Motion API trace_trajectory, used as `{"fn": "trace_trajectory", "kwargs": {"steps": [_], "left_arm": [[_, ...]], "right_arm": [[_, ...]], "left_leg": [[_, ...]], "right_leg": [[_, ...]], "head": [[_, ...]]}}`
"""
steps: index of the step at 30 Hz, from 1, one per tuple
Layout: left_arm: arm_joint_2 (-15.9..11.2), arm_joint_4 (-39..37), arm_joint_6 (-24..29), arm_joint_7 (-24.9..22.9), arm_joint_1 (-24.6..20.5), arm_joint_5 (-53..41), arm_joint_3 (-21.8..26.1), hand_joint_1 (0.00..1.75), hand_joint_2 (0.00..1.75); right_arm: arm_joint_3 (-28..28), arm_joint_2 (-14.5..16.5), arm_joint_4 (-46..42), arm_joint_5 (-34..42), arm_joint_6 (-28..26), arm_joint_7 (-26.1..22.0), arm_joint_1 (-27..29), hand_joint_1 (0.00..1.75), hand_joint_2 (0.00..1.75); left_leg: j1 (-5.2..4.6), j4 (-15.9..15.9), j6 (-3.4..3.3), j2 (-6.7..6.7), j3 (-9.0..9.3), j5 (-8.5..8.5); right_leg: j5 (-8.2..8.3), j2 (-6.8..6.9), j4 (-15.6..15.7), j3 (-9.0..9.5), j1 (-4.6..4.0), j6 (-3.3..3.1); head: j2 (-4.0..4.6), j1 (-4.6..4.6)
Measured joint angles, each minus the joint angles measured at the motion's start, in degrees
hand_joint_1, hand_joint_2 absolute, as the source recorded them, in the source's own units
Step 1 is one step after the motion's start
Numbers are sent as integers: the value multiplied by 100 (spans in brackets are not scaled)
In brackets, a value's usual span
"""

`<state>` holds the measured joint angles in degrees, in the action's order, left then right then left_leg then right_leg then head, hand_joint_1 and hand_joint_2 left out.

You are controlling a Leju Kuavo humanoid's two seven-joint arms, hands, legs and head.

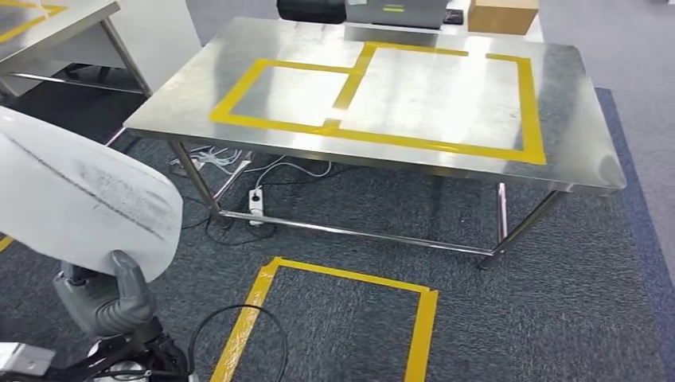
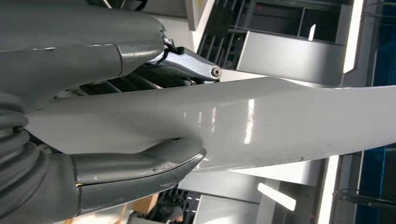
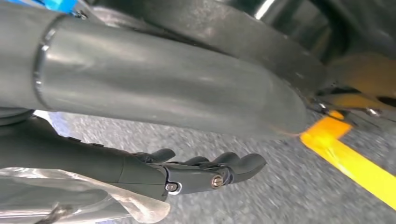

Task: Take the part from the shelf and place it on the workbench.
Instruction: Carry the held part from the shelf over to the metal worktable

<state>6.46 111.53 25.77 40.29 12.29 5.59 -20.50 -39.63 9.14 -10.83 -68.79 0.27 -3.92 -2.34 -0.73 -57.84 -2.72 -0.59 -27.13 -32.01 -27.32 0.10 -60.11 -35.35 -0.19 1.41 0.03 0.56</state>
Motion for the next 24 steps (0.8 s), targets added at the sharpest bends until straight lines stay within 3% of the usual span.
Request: {"fn": "trace_trajectory", "kwargs": {"steps": [2, 5, 6, 8, 10, 11, 13, 15, 19, 21, 24], "left_arm": [[-2, -3, 2, -1, 4, -1, -1, 175, 175], [-5, -2, 2, 2, -9, -3, 0, 175, 175], [-7, -2, 2, 2, -19, -5, -1, 175, 175], [-11, -2, 2, 1, -24, -8, -2, 175, 175], [-18, -2, 2, 0, -15, -8, -2, 175, 175], [-20, -2, 2, 0, -13, -8, -2, 175, 175], [-22, -2, 2, 0, -13, -8, -2, 175, 175], [-24, -8, 2, 1, -12, -8, 0, 175, 175], [-22, -11, 1, -2, 9, 0, 2, 175, 175], [-14, -10, -2, 1, 3, -1, 0, 175, 175], [-9, -10, -1, 0, 4, 0, -2, 175, 175]], "right_arm": [[-1, -1, 3, 1, 1, 3, 2, 0, 0], [-4, -3, 3, 3, -1, 5, 22, 0, 0], [-5, -2, 3, 4, -3, 3, 15, 0, 0], [-7, -1, 3, 5, 0, -1, -10, 0, 0], [-7, -1, 3, 5, 4, 0, -9, 0, 0], [-8, -2, 3, 5, 3, 1, -1, 0, 0], [-10, -1, 3, 5, 4, 1, 11, 0, 0], [-12, 0, 5, 8, 6, 2, 8, 0, 0], [-17, -2, 8, 18, 9, 8, -18, 0, 0], [-19, -2, 8, 20, 9, 5, -40, 0, 0], [-21, -1, 8, 21, 11, 5, -47, 0, 0]], "left_leg": [[4, -1, 61, 7, 48, -36], [-5, -187, 142, 13, 58, -58], [7, -444, 177, 15, -72, -113], [58, -1123, 252, 20, -525, -335], [107, -1445, 306, 20, -904, -451], [125, -1349, 322, 21, -975, -344], [146, -791, 334, 26, -933, 210], [121, -364, 299, 45, -896, 509], [103, -244, 121, 45, -839, 525], [113, -205, 54, 44, -767, 493], [90, -194, -9, 40, -700, 404]], "right_leg": [[-68, -1, 109, 76, -26, -71], [-76, -7, 253, 307, 29, -146], [-95, -8, 296, 393, 52, -160], [-168, -12, 336, 515, 70, -179], [-268, -19, 337, 631, 78, -169], [-327, -21, 337, 708, 84, -155], [-457, -23, 338, 855, 98, -104], [-568, -24, 329, 932, 98, -28], [-654, -6, 224, 991, 91, 95], [-766, -6, -172, 747, 97, 127], [-1116, -6, -1172, 19, 93, 149]], "head": [[-1, -2], [-1, 26], [-1, 44], [-1, 81], [-1, 83], [-1, 81], [-1, 81], [-1, 90], [-1, 69], [-1, 45], [-1, 14]]}}
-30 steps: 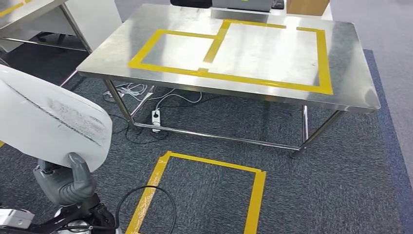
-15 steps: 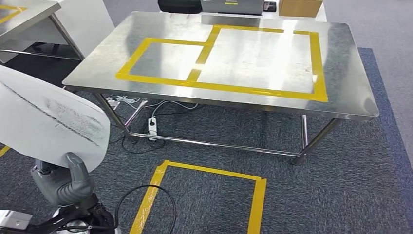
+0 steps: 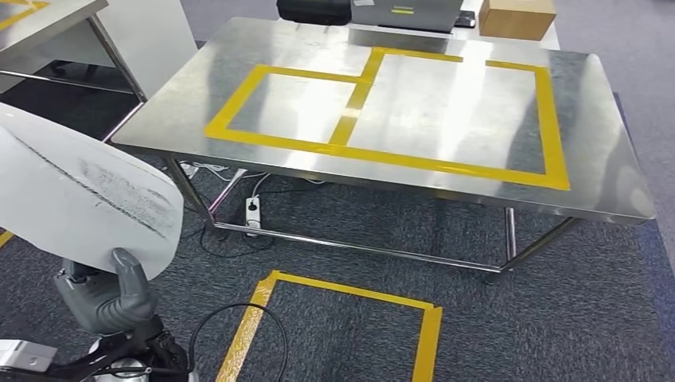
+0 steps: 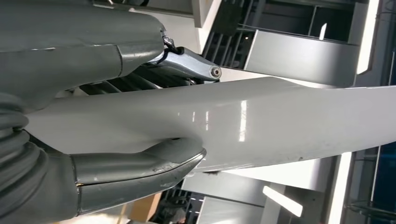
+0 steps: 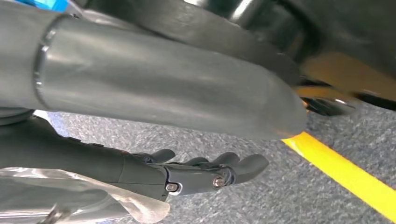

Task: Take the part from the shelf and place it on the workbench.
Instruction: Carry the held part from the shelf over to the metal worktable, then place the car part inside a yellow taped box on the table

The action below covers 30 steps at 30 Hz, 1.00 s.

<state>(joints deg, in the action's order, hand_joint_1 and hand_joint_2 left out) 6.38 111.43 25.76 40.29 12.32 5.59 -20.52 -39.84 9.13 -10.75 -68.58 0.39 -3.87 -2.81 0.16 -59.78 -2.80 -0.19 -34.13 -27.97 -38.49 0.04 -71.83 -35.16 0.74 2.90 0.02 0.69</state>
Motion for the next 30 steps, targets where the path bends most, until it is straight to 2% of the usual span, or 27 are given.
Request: {"fn": "trace_trajectory", "kwargs": {"steps": [1, 2, 4, 5, 7, 8, 10, 12, 13, 15, 16, 17, 18, 19, 20, 21, 22, 24, 26, 27, 28, 30], "left_arm": [[0, 0, 1, -1, 2, 0, 0, 175, 175], [0, 0, 1, 0, 2, -1, 0, 175, 175], [1, 0, 0, 0, 1, -2, -1, 175, 175], [0, -1, 0, 1, -1, -2, -1, 175, 175], [0, -2, -1, -2, -5, -7, -1, 175, 175], [-1, -3, -2, -2, -1, -14, -2, 175, 175], [-3, -4, -2, -3, 2, -28, -4, 175, 175], [-7, -4, -2, 1, -12, -39, -4, 175, 175], [-9, -4, -3, 1, -16, -40, -4, 175, 175], [-14, -4, -4, 1, -19, -42, -4, 175, 175], [-16, -4, -4, 1, -15, -41, -4, 175, 175], [-19, -4, -4, 1, -14, -42, -4, 175, 175], [-21, -4, -4, 1, -13, -42, -4, 175, 175], [-22, -4, -4, 1, -13, -43, -4, 175, 175], [-26, -7, -4, 0, -13, -43, -4, 175, 175], [-31, -8, -3, -1, -13, -43, -4, 175, 175], [-34, -10, -2, -2, -7, -42, -4, 175, 175], [-38, -10, 2, -4, 5, -42, -4, 175, 175], [-35, -8, 3, -2, 6, -44, -7, 175, 175], [-33, -7, 3, 0, 2, -45, -10, 175, 175], [-31, -7, 3, 2, -1, -45, -13, 175, 175], [-30, -7, 3, 2, -2, -45, -16, 175, 175]], "right_arm": [[-1, 0, 1, 1, 2, 2, 10, 0, 0], [-2, -1, 1, 2, 4, 3, 19, 0, 0], [-4, -1, 2, 7, 8, 5, 33, 0, 0], [-7, -2, 2, 10, 14, 5, 35, 0, 0], [-11, -3, 2, 15, 39, 6, 31, 0, 0], [-13, -4, 2, 16, 56, 8, 36, 0, 0], [-15, -9, 2, 17, 74, 11, 55, 0, 0], [-17, -15, 2, 17, 75, 10, 62, 0, 0], [-18, -17, 2, 18, 75, 8, 52, 0, 0], [-18, -17, 2, 19, 76, 5, 37, 0, 0], [-18, -18, 2, 19, 76, 6, 39, 0, 0], [-18, -19, 2, 19, 78, 6, 45, 0, 0], [-18, -19, 2, 19, 80, 5, 50, 0, 0], [-18, -18, 2, 19, 82, 3, 54, 0, 0], [-18, -17, 4, 19, 84, 0, 61, 0, 0], [-18, -17, 5, 19, 85, -3, 63, 0, 0], [-18, -16, 7, 19, 85, -4, 60, 0, 0], [-19, -17, 7, 22, 83, -4, 54, 0, 0], [-20, -20, 5, 25, 77, -4, 48, 0, 0], [-20, -20, 4, 26, 72, -5, 35, 0, 0], [-20, -21, 4, 26, 68, -5, 22, 0, 0], [-20, -21, 4, 26, 65, -6, 5, 0, 0]], "left_leg": [[-11, 0, -6, -8, 41, -40], [-23, 0, -7, -16, 101, -84], [-43, 5, 1, -26, 248, -186], [-52, 8, 14, -23, 314, -231], [-55, 13, 70, -20, 386, -298], [-55, -3, 107, -20, 412, -303], [-53, -77, 174, -20, 468, -332], [-41, -347, 232, -17, 393, -486], [-27, -612, 265, -15, 259, -628], [0, -1243, 317, -13, -140, -895], [11, -1433, 330, -13, -302, -922], [19, -1443, 335, -12, -387, -827], [25, -1257, 333, -12, -382, -614], [28, -924, 325, -9, -316, -326], [19, -648, 314, -6, -259, -109], [3, -387, 295, 2, -228, -10], [-15, -247, 262, 10, -218, 43], [-40, -146, 171, 12, -207, -20], [-20, -83, 82, 3, -86, -16], [-7, -45, 46, 3, -10, -30], [1, -12, 20, 6, 50, -51], [-1, 11, -14, 7, 128, -111]], "right_leg": [[-5, 0, -136, -171, -3, -7], [126, 0, -75, -248, -8, -23], [670, -1, 521, -158, -30, -91], [849, 3, 815, -93, -48, -127], [923, 7, 1150, -4, -89, -195], [880, 8, 1187, 8, -100, -222], [936, 3, 1282, 158, -81, -275], [922, 6, 1332, 316, -50, -310], [901, 7, 1343, 359, -45, -322], [838, 1, 1343, 422, -41, -330], [796, -2, 1343, 465, -40, -325], [749, -5, 1343, 520, -38, -317], [697, -9, 1342, 589, -33, -302], [638, -13, 1344, 659, -29, -283], [586, -14, 1347, 715, -24, -259], [545, -17, 1346, 749, -23, -231], [502, -12, 1354, 757, -23, -199], [472, -1, 1343, 805, -25, -127], [429, 5, 1260, 832, -21, -72], [364, 4, 1111, 760, -20, -51], [256, 1, 853, 607, -17, -35], [36, 1, 157, 138, -15, -5]], "head": [[0, -3], [0, -3], [0, -5], [0, 2], [-1, 11], [-2, 14], [-2, 12], [-1, 35], [-1, 47], [0, 56], [0, 57], [0, 55], [0, 56], [0, 56], [1, 54], [1, 61], [1, 62], [0, 67], [0, 56], [0, 41], [0, 29], [0, 2]]}}
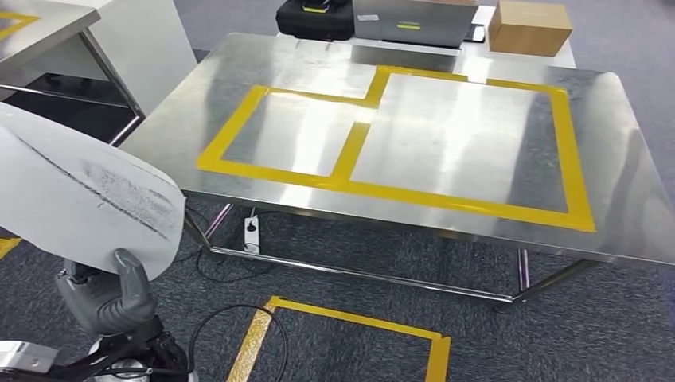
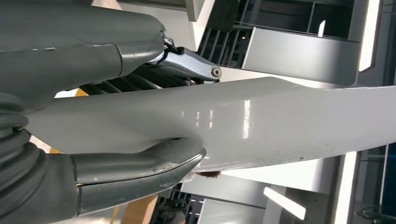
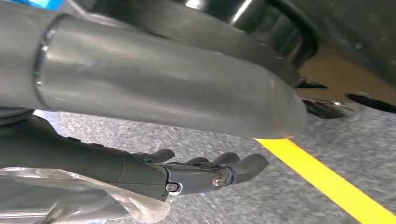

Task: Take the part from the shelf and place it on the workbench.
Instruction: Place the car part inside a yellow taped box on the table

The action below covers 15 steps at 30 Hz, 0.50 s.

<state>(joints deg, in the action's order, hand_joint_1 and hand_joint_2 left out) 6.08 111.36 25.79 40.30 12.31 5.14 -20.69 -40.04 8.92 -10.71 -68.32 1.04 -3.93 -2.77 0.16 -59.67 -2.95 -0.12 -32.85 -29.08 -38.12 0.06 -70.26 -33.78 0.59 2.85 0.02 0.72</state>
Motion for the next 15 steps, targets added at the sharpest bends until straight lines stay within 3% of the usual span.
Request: {"fn": "trace_trajectory", "kwargs": {"steps": [1, 2, 3, 5, 6, 7, 9, 12, 13, 15], "left_arm": [[0, 0, 0, 0, 1, 0, -2, 175, 175], [0, 0, 0, 0, 2, 0, -3, 175, 175], [0, 0, 0, -1, 3, 0, -5, 175, 175], [0, -1, 0, -1, 3, 0, -11, 175, 175], [-1, -1, 1, -2, 1, 0, -15, 175, 175], [0, -2, 1, -1, -3, 1, -17, 175, 175], [-1, -4, 2, -4, -4, 1, -21, 175, 175], [-5, -5, 2, -3, -9, 3, -23, 175, 175], [-8, -7, 4, -2, -17, 2, -23, 175, 175], [-20, -13, 45, -1, -23, -35, -26, 175, 175]], "right_arm": [[0, 0, 0, 0, 3, 0, 6, 0, 0], [0, 0, 0, 0, 8, 0, 17, 0, 0], [0, 0, 0, 1, 13, -1, 29, 0, 0], [0, -2, 0, 1, 19, -5, 44, 0, 0], [0, -5, 0, 2, 22, -10, 45, 0, 0], [0, -8, 0, 3, 24, -16, 45, 0, 0], [-1, -14, -1, 6, 29, -26, 49, 0, 0], [-5, -19, -2, 7, 27, -33, 66, 0, 0], [-7, -20, -2, 9, 24, -36, 58, 0, 0], [-9, -20, -2, 17, 20, -40, 36, 0, 0]], "left_leg": [[-2, 0, -4, -6, 36, -38], [-3, 0, -5, -16, 86, -82], [-5, 0, 0, -27, 155, -134], [-7, 11, 23, -38, 311, -247], [-6, 19, 44, -35, 382, -295], [-8, 24, 77, -32, 421, -342], [-14, 16, 152, -28, 504, -377], [-14, -139, 243, -26, 563, -483], [-7, -343, 273, -24, 479, -614], [18, -1000, 335, -22, 107, -934]], "right_leg": [[-30, 0, -258, -228, 1, 8], [50, 0, -350, -385, 0, 11], [252, 0, -242, -446, -1, 6], [821, 0, 349, -352, -13, -42], [947, 3, 605, -302, -33, -74], [992, 1, 813, -243, -55, -116], [908, -6, 982, -176, -84, -195], [936, -10, 1154, 54, -45, -282], [934, -8, 1191, 125, -32, -299], [905, -9, 1209, 190, -25, -324]], "head": [[0, -2], [0, -5], [0, -4], [0, -3], [0, 2], [0, -1], [0, 3], [0, 26], [0, 36], [0, 57]]}}
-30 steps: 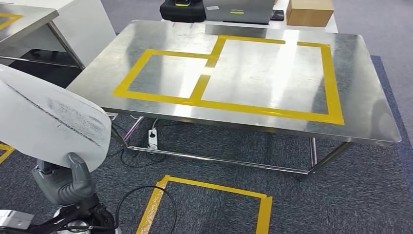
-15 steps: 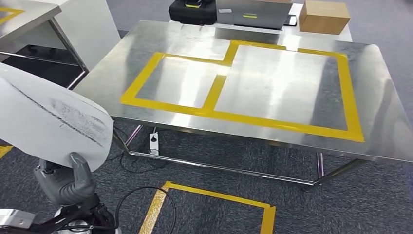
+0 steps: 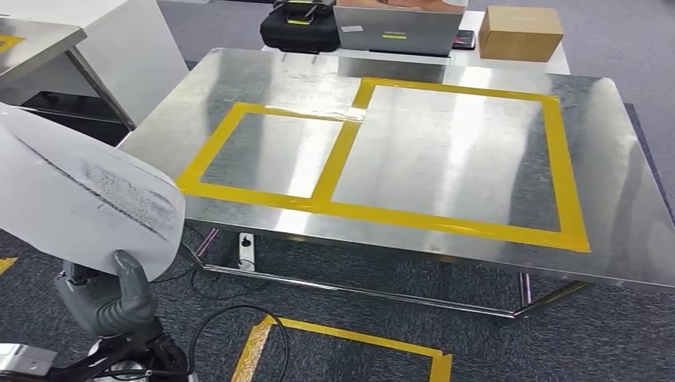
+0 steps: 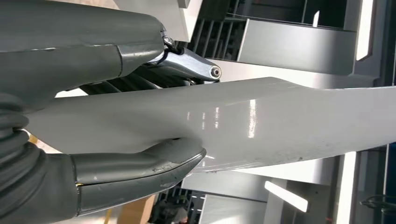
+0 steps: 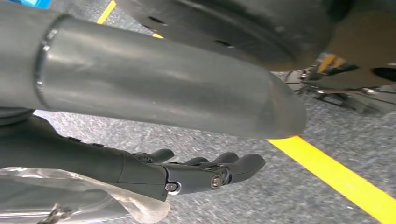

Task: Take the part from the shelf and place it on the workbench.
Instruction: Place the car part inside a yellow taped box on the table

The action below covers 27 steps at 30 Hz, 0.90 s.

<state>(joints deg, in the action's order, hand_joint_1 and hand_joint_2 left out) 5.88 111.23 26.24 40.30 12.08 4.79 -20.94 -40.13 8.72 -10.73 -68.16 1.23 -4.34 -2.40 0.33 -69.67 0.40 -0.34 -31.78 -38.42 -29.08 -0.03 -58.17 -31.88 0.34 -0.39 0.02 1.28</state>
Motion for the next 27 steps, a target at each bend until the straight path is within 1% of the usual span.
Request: {"fn": "trace_trajectory", "kwargs": {"steps": [1, 2, 3, 4, 5, 6, 7, 8, 9, 11, 12, 13, 14, 15, 16, 17, 18, 19, 20, 21, 22, 23, 24, 25, 26, 27], "left_arm": [[-12, -10, 44, 0, 1, -46, -3, 175, 175], [-27, -23, 102, -1, 4, -108, -10, 175, 175], [-45, -40, 169, -2, 5, -175, -24, 175, 175], [-63, -58, 229, -2, 6, -232, -44, 175, 175], [-81, -74, 284, -2, 7, -286, -65, 175, 175], [-99, -95, 335, -14, 9, -352, -81, 175, 175], [-116, -113, 383, -42, 11, -444, -93, 175, 175], [-132, -130, 436, -96, 23, -579, -100, 175, 175], [-145, -148, 497, -180, 36, -754, -103, 175, 175], [-168, -182, 626, -414, 52, -1261, -104, 175, 175], [-178, -203, 687, -532, 49, -1526, -102, 175, 175], [-188, -224, 742, -649, 43, -1792, -100, 175, 175], [-198, -251, 795, -768, 41, -2046, -97, 175, 175], [-212, -282, 841, -888, 40, -2300, -90, 175, 175], [-230, -320, 883, -1013, 39, -2571, -81, 175, 175], [-250, -361, 914, -1125, 36, -2821, -72, 175, 175], [-270, -397, 924, -1226, 32, -3038, -65, 175, 175], [-288, -430, 919, -1337, 24, -3251, -57, 175, 175], [-308, -456, 897, -1449, 11, -3450, -48, 175, 175], [-335, -479, 866, -1572, -8, -3683, -35, 175, 175], [-367, -500, 837, -1695, -30, -3926, -12, 175, 175], [-400, -520, 818, -1812, -54, -4173, 16, 175, 175], [-430, -543, 810, -1934, -80, -4429, 46, 175, 175], [-454, -566, 814, -2050, -108, -4671, 79, 175, 175], [-474, -589, 822, -2164, -142, -4924, 118, 175, 175], [-496, -610, 834, -2279, -178, -5180, 157, 175, 175]], "right_arm": [[-2, 0, 0, 9, -1, -1, -5, 0, 0], [-7, 0, 0, 25, -3, 0, -3, 0, 0], [-17, 0, 0, 49, -5, 1, 0, 0, 0], [-32, 0, 0, 79, -8, 0, 2, 0, 0], [-52, 0, 0, 108, -12, -2, 3, 0, 0], [-73, 0, 0, 135, -15, -3, 2, 0, 0], [-95, 0, 0, 158, -17, -4, 1, 0, 0], [-115, 0, 0, 179, -18, -1, 0, 0, 0], [-132, 0, 0, 197, -14, 2, 0, 0, 0], [-170, -3, 0, 219, -4, 8, -6, 0, 0], [-191, -5, 0, 223, 2, 9, -10, 0, 0], [-211, -7, 0, 225, 5, 13, -17, 0, 0], [-226, -9, 0, 226, 9, 20, -19, 0, 0], [-238, -9, 0, 225, 16, 30, -19, 0, 0], [-250, -10, 0, 222, 25, 43, -13, 0, 0], [-261, -10, 0, 219, 36, 52, -3, 0, 0], [-270, -11, 0, 214, 47, 58, 8, 0, 0], [-277, -15, 0, 208, 58, 61, 18, 0, 0], [-280, -22, 0, 203, 69, 61, 22, 0, 0], [-281, -31, 0, 197, 81, 62, 15, 0, 0], [-282, -40, 0, 193, 91, 63, 0, 0, 0], [-283, -44, 0, 191, 98, 64, -15, 0, 0], [-285, -46, 0, 189, 102, 66, -26, 0, 0], [-291, -49, 0, 187, 103, 69, -30, 0, 0], [-301, -53, -1, 184, 104, 73, -25, 0, 0], [-310, -57, -1, 175, 101, 81, -19, 0, 0]], "left_leg": [[13, -295, 23, 0, -205, -91], [26, -437, 40, 0, -351, -67], [37, -372, 51, 1, -408, 93], [48, -117, 57, 2, -378, 360], [55, 220, 59, 1, -296, 648], [47, 508, 56, 3, -243, 806], [35, 731, 36, 11, -207, 899], [19, 831, 3, 19, -204, 922], [2, 860, -39, 29, -224, 900], [5, 918, -133, 60, -205, 983], [11, 947, -170, 85, -192, 992], [19, 975, -201, 116, -181, 1001], [20, 990, -226, 153, -173, 1000], [14, 994, -244, 187, -171, 993], [7, 993, -257, 222, -170, 985], [0, 992, -267, 259, -163, 976], [-6, 992, -272, 295, -152, 968], [-11, 992, -272, 333, -133, 957], [-15, 993, -266, 375, -110, 943], [-31, 990, -251, 416, -87, 927], [-40, 991, -229, 454, -68, 915], [-48, 994, -202, 497, -54, 908], [-55, 1002, -173, 542, -43, 906], [-54, 1018, -143, 594, -29, 907], [-51, 1021, -106, 597, -15, 898], [-45, 982, -70, 523, -17, 850]], "right_leg": [[-27, -1, 0, 25, 1, -4], [-58, -3, -1, 58, 4, -3], [-92, -7, -1, 100, 8, 4], [-128, -12, -1, 153, 16, 15], [-167, -18, 2, 188, 24, 37], [-198, -27, -3, 229, 29, 66], [-224, -35, -12, 235, 28, 104], [-249, -42, -16, 209, 27, 147], [-261, -51, -19, 203, 26, 184], [-304, -60, -22, 175, 30, 252], [-366, -58, -94, 154, 31, 275], [-483, -53, -274, 70, 30, 295], [-651, -47, -583, -87, 29, 308], [-823, -43, -963, -295, 28, 317], [-941, -42, -1314, -496, 28, 324], [-959, -40, -1522, -633, 28, 325], [-858, -30, -1512, -664, 27, 318], [-657, 1, -1277, -581, 24, 303], [-419, 87, -889, -415, 14, 277], [-247, 227, -514, -250, -10, 244], [-130, 335, -225, -121, -35, 214], [-86, 406, -70, -64, -58, 188], [-91, 407, -36, -67, -76, 168], [-70, 334, -21, -79, -72, 148], [-43, 279, 6, -62, -53, 124], [-14, 224, 36, -34, -31, 95]], "head": [[0, -2], [0, -2], [0, -2], [0, -2], [0, -3], [1, -2], [1, 12], [1, 14], [1, 20], [0, 9], [0, 1], [0, -12], [0, -19], [0, -29], [0, -28], [0, -27], [0, -28], [0, -28], [0, -29], [0, -28], [0, -25], [0, -22], [0, -20], [0, -19], [0, -18], [0, -12]]}}
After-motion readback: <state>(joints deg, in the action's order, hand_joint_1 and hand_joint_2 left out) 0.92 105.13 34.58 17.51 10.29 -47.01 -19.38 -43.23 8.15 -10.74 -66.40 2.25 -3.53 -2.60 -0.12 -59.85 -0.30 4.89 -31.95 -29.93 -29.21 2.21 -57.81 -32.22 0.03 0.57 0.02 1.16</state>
